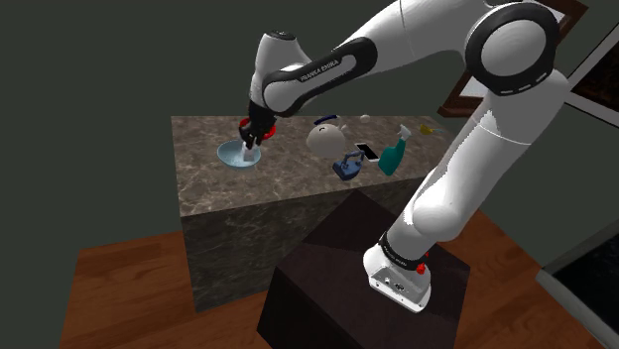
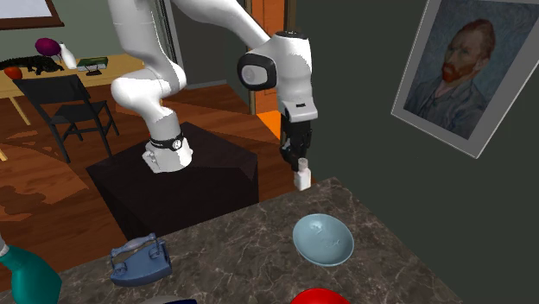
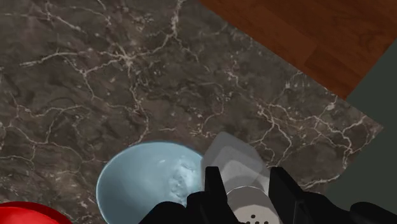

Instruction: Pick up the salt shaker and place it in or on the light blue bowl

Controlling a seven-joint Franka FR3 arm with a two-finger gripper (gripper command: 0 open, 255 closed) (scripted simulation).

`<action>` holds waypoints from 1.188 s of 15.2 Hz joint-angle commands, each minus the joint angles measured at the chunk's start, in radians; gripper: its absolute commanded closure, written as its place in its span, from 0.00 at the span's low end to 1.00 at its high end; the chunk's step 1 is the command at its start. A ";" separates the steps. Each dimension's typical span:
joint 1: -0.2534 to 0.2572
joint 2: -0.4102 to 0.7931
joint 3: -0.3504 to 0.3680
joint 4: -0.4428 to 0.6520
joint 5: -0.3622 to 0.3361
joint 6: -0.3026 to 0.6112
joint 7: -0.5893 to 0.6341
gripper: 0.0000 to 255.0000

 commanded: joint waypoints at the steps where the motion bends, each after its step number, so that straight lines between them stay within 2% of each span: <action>1: -0.013 0.046 -0.012 0.075 0.000 -0.029 -0.027 1.00; 8: -0.062 0.225 -0.048 0.375 0.008 -0.148 -0.125 1.00; 9: -0.073 0.276 -0.055 0.464 0.011 -0.185 -0.147 1.00; 18: -0.072 0.334 -0.057 0.419 0.003 -0.083 -0.141 1.00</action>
